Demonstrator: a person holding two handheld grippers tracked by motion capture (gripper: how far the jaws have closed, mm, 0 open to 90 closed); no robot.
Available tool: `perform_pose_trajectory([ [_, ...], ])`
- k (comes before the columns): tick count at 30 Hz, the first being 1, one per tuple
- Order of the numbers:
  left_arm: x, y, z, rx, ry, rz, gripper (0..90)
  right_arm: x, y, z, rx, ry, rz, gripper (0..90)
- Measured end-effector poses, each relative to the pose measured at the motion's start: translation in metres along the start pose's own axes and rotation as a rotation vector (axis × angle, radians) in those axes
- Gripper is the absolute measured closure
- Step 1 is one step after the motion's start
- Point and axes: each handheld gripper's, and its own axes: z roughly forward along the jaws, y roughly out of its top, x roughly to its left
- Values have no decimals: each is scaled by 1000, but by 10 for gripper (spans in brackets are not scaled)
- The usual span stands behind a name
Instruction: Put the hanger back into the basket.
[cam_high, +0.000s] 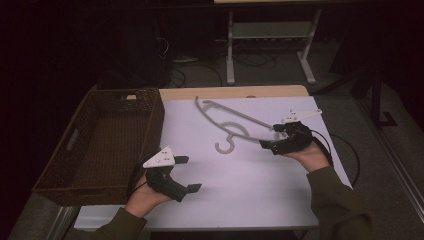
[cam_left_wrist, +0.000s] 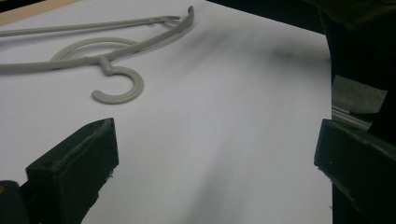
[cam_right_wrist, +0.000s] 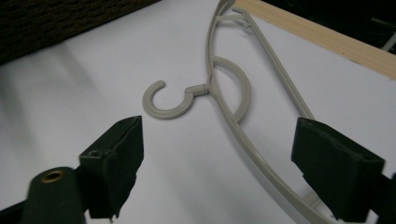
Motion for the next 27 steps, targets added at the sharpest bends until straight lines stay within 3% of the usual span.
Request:
perform_pose_trajectory([
  [8,0,0,0,1,-5,0,0,-12,7,17,62,9,30,262],
  [12,-1,0,1,-5,-8,-9,0,-19,12,22,69,-3,42,352],
  [17,-1,1,0,-17,-13,-16,0,-29,17,30,94,-28,61,549],
  [18,-1,1,0,-18,-13,-13,0,-34,19,34,101,-44,74,642],
  [19,-1,2,0,-17,-14,-12,0,-34,19,34,101,-44,74,642],
  [25,-1,1,1,-10,-19,-10,0,-46,19,56,161,-53,85,882],
  [27,-2,1,2,-9,-18,-8,0,-47,18,65,181,-48,85,895],
])
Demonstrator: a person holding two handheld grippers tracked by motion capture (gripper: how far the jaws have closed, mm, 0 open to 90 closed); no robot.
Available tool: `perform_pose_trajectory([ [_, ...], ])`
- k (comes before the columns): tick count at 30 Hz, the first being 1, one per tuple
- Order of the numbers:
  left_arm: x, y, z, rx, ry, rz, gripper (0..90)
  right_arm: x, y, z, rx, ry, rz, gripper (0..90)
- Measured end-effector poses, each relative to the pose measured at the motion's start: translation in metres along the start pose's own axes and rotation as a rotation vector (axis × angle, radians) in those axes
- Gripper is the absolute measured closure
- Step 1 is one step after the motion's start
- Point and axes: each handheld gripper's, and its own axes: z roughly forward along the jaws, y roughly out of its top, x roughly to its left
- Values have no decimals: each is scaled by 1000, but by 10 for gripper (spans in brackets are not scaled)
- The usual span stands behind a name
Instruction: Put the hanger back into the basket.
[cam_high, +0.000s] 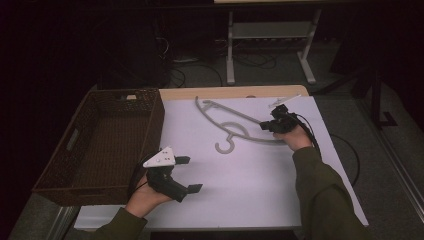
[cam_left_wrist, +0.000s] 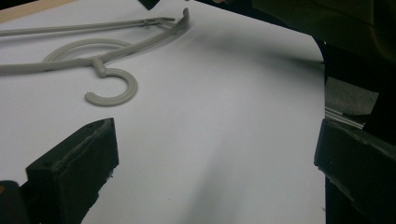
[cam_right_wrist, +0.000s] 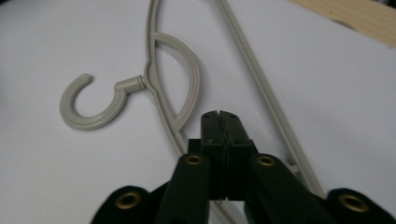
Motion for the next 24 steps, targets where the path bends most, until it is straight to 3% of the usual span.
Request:
perform_pose_trajectory([
  [4,0,0,0,0,-3,1,0,0,0,20,44,0,-11,896],
  [13,0,0,0,1,-3,-1,0,5,-3,43,95,-2,-25,896],
  [24,0,-1,-1,-5,-1,-12,0,8,-8,44,119,20,-41,896],
])
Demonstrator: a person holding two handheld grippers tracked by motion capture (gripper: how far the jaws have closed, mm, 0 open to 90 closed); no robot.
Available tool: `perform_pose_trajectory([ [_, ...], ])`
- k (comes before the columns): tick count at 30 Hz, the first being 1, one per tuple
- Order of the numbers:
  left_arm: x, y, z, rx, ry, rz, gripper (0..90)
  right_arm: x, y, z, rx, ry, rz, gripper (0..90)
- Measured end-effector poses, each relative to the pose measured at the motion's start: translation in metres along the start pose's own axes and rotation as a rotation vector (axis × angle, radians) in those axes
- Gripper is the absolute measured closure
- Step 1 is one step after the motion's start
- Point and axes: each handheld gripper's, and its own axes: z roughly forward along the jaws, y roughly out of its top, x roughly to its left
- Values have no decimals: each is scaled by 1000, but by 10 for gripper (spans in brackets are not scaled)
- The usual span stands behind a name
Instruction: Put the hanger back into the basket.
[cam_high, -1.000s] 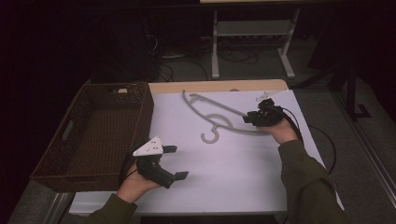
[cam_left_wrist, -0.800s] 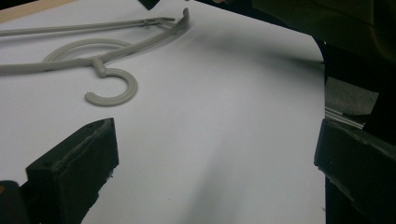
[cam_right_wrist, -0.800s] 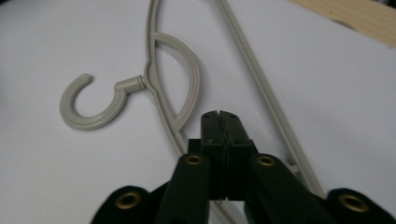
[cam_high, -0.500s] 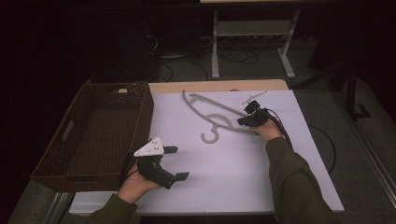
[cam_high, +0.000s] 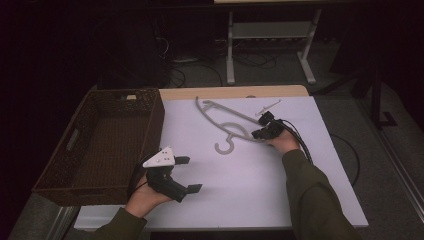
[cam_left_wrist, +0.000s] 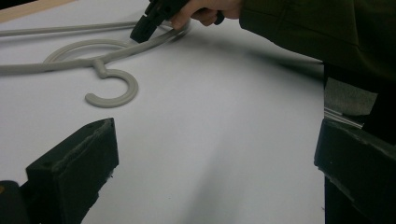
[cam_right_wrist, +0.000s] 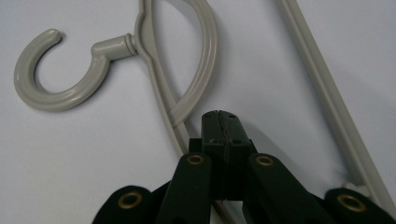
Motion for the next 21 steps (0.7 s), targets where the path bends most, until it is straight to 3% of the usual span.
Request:
perform_pose_trajectory([
  [12,1,-1,0,5,1,5,0,17,-14,-9,28,53,-91,896],
  [18,0,0,0,4,-1,3,0,32,-25,-16,53,88,-123,896],
  [21,0,0,0,3,0,5,0,43,-30,-20,69,100,-162,897],
])
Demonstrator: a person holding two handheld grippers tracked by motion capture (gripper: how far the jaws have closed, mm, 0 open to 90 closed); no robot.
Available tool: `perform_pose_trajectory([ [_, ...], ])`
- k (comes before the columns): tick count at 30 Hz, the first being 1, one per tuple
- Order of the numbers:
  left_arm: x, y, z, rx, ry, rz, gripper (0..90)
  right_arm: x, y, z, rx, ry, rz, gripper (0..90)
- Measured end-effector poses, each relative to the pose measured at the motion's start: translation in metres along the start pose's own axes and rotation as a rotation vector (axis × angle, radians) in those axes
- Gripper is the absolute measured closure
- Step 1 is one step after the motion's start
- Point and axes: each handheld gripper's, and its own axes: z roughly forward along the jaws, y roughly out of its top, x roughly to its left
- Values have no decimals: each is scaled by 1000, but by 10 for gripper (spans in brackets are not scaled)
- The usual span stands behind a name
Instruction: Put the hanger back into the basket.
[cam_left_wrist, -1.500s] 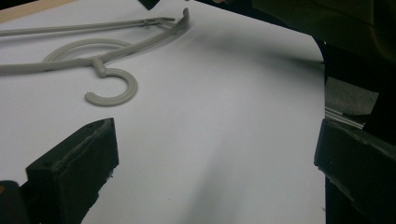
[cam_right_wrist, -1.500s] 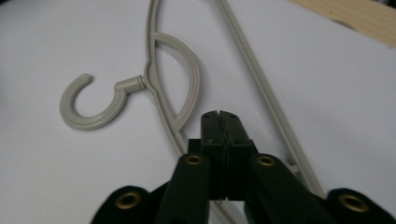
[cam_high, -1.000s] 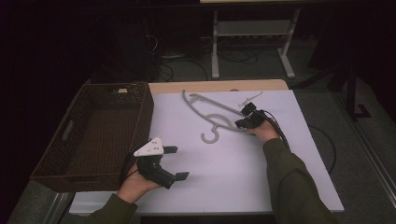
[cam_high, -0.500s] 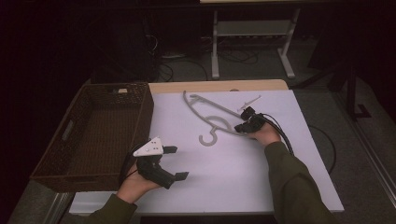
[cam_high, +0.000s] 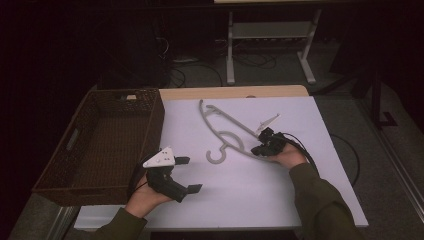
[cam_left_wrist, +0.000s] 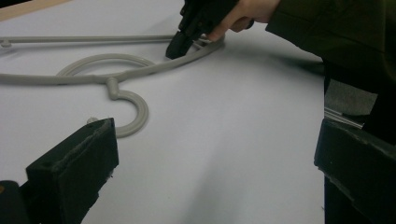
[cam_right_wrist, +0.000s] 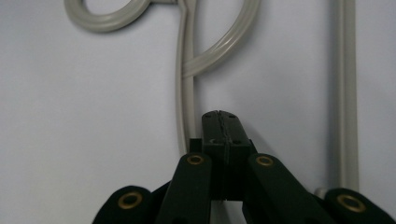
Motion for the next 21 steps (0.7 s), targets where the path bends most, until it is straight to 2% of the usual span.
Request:
perform_pose_trajectory([
  [1,0,0,0,0,0,-1,0,3,-1,-1,5,5,-4,897],
  [2,0,0,0,0,1,1,0,5,-2,-2,15,-4,-36,897],
  [5,0,0,-1,0,2,1,0,11,-4,-4,19,-3,-56,897],
  [7,0,0,-1,1,2,0,0,12,-3,-5,11,-14,-60,896],
  [8,1,0,0,4,4,0,0,12,1,-10,-26,-21,-33,897],
  [9,1,0,0,4,4,0,0,12,1,-10,-26,-21,-33,897],
  [11,1,-1,1,4,2,-3,0,11,10,-13,-59,-27,-18,897],
  [12,1,-1,1,4,2,-4,0,8,22,-11,-90,-27,-8,897],
  [15,1,-1,1,12,1,2,0,8,35,-4,-101,-24,-1,896],
  [21,1,-2,2,1,-3,-9,0,9,70,22,-102,-28,-10,897],
])
